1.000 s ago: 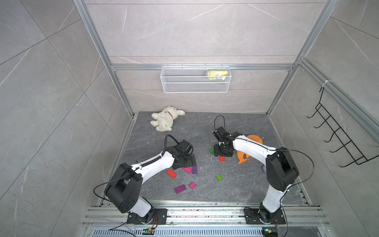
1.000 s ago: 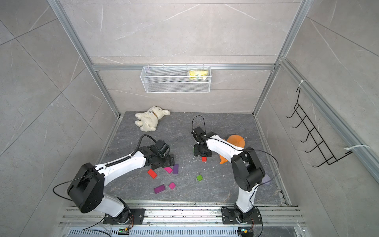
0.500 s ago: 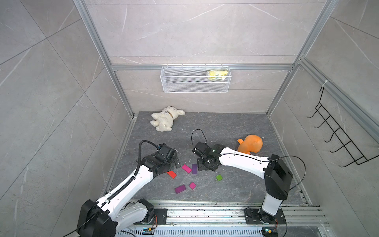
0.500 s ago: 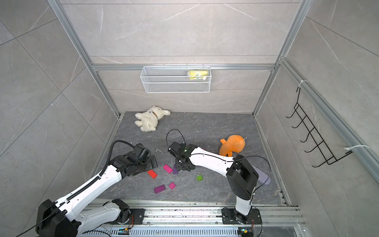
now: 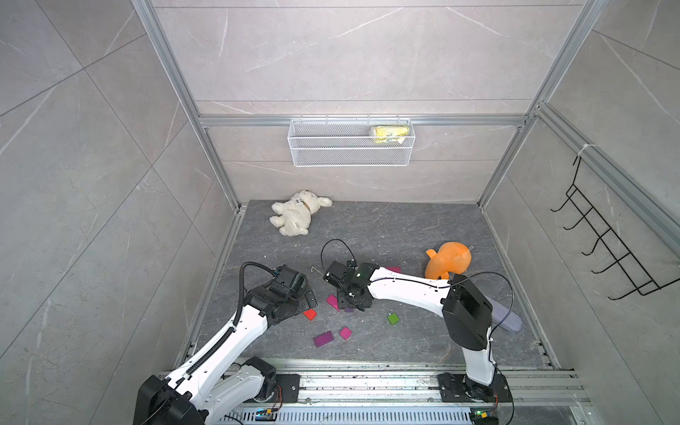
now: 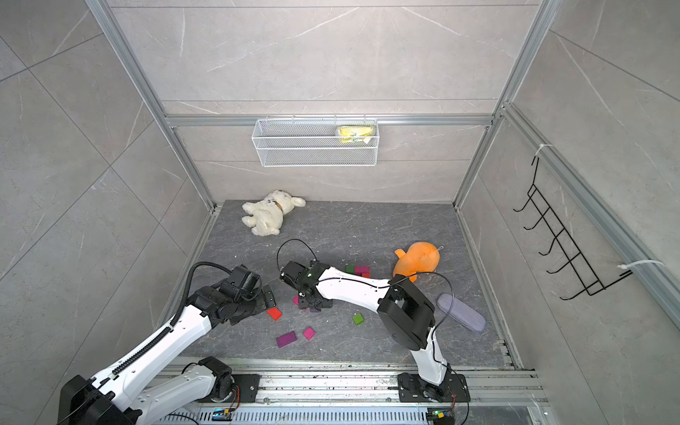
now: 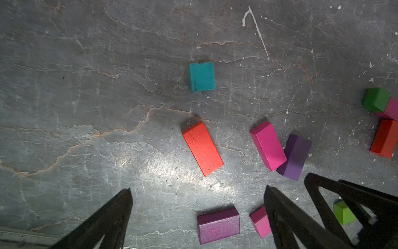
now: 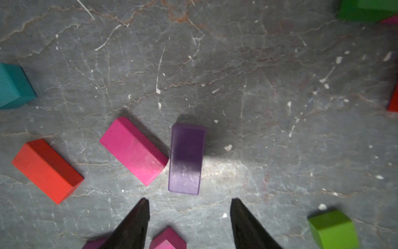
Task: Assemble the number 7 with building blocks
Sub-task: Pick up the building block from the center of the board.
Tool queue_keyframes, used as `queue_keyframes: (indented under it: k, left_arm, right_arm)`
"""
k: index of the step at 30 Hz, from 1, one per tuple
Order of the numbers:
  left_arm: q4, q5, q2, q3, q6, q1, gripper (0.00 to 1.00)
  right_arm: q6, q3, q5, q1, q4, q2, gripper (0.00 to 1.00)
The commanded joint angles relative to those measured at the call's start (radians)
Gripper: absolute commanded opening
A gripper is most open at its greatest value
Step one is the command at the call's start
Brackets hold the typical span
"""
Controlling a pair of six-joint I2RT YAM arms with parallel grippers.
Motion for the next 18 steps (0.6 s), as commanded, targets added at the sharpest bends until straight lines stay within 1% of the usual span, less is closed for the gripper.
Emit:
queue_keyframes:
  k: [1,8,18]
  left_arm:
    - [-0.007,0.016,-0.015,0.006,0.025,0.005,0.99]
    - [0.003,0.035,-0.018,-0.003,0.027,0.005,0.99]
    - [0.001,0.037,-0.023,-0.011,0.030,0.008,1.00]
  right_arm:
    - [0.017,0.046,0.029,0.005,-0.047,0.049,0.63]
    - [-0.003,0.091,0.020,-0.005,-0.072,0.102,0.63]
    - [0.001,0.068,-0.011,-0.037,-0.028,0.118,0.59]
